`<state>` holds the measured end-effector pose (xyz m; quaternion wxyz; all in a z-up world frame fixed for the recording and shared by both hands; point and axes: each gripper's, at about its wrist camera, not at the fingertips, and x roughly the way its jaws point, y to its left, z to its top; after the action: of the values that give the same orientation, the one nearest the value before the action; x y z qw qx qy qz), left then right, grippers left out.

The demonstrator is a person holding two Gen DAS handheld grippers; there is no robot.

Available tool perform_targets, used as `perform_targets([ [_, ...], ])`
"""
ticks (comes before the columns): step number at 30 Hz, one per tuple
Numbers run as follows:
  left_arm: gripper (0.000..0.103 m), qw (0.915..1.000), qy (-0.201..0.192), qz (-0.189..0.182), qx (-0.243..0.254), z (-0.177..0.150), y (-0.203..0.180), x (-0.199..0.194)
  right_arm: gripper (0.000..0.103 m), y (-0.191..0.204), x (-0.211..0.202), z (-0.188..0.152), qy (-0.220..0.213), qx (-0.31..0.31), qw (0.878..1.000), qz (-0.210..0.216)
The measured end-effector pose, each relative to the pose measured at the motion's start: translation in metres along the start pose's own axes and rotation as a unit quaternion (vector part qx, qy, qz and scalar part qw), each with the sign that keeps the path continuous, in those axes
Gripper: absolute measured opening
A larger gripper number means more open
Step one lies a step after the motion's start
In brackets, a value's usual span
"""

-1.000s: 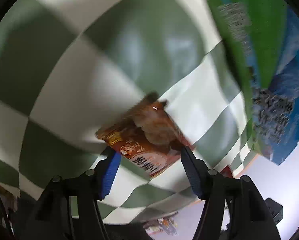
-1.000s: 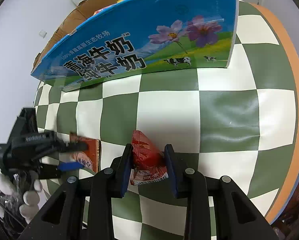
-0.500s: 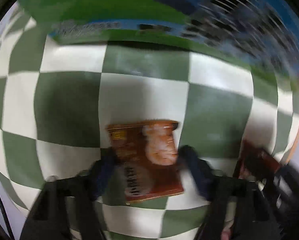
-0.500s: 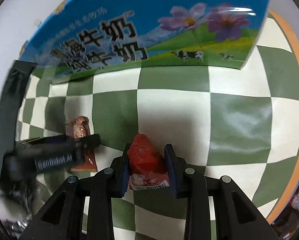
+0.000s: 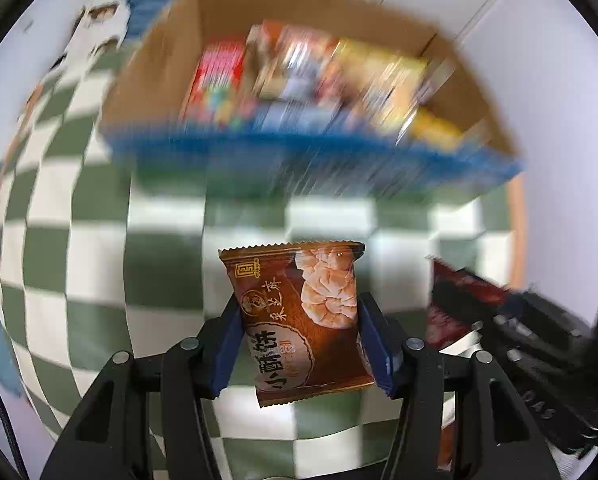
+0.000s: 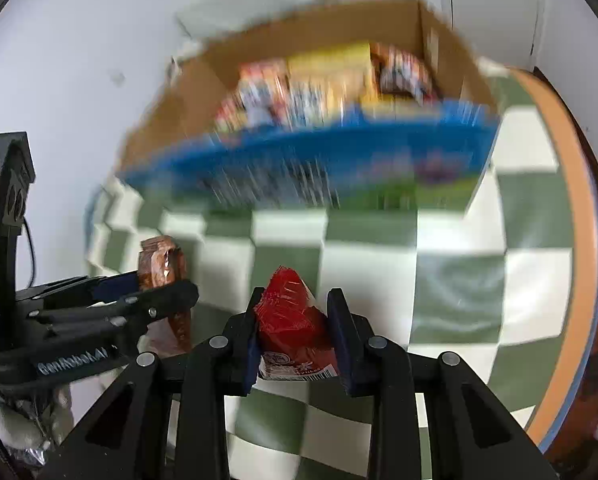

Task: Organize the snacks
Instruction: 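Carry both packs into the box and open both tools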

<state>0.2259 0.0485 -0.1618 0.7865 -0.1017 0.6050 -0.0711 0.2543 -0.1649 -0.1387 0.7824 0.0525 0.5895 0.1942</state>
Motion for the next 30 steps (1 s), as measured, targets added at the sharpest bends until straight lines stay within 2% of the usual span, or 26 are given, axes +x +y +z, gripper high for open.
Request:
perform_targets([
  [5,0.053,0.9987,-0.046,-0.015,0.012,0.064,0.005,-0.045,0.033,0.0,-0.046,0.05,-0.06,0.0,0.998,0.006],
  [7,0.053,0.9984,-0.052,0.0,0.021,0.09,0.003,-0.047,0.033,-0.002,-0.05,0.071,-0.072,-0.003,0.997,-0.01],
  [9,0.053,0.9981,-0.054,0.019,0.024,0.1,0.022,-0.058,0.033,-0.009,-0.047,0.092,-0.077,0.002,0.997,-0.024],
  [11,0.053,0.9979,-0.044,0.038,0.029,0.117,0.031,-0.055,0.033,-0.018,-0.037,0.111,-0.07,0.009,0.997,-0.036],
  [15,0.053,0.998,-0.01,0.06,0.017,0.146,0.052,-0.018,0.033,-0.031,-0.017,0.141,-0.057,0.017,0.997,-0.056],
  [20,0.053,0.9983,0.019,0.055,-0.008,0.174,0.075,0.021,0.034,-0.048,0.01,0.18,-0.035,0.033,0.995,-0.083],
  [21,0.053,0.9982,0.027,0.051,-0.012,0.179,0.078,0.027,0.037,-0.051,0.016,0.185,-0.026,0.037,0.995,-0.088],
  [22,0.054,0.998,0.034,0.052,-0.015,0.18,0.079,0.03,0.051,-0.054,0.02,0.189,-0.021,0.041,0.995,-0.092],
  [23,0.056,0.9974,0.043,0.054,-0.021,0.183,0.082,0.035,0.06,-0.057,0.025,0.194,-0.016,0.045,0.994,-0.098],
  [24,0.066,0.9969,0.05,0.055,-0.026,0.186,0.084,0.04,0.085,-0.058,0.03,0.197,-0.009,0.047,0.993,-0.105],
  [25,0.075,0.9968,0.052,0.054,-0.028,0.187,0.087,0.043,0.096,-0.059,0.031,0.196,-0.006,0.049,0.993,-0.107],
  [26,0.093,0.9966,0.053,0.055,-0.03,0.188,0.088,0.044,0.096,-0.058,0.033,0.198,-0.003,0.049,0.993,-0.106],
  [27,0.098,0.9966,0.051,0.058,-0.03,0.19,0.089,0.044,0.096,-0.056,0.036,0.199,0.002,0.046,0.993,-0.11],
  [30,0.098,0.9966,0.049,0.06,-0.028,0.192,0.09,0.045,0.097,-0.049,0.043,0.197,0.02,0.034,0.993,-0.114],
])
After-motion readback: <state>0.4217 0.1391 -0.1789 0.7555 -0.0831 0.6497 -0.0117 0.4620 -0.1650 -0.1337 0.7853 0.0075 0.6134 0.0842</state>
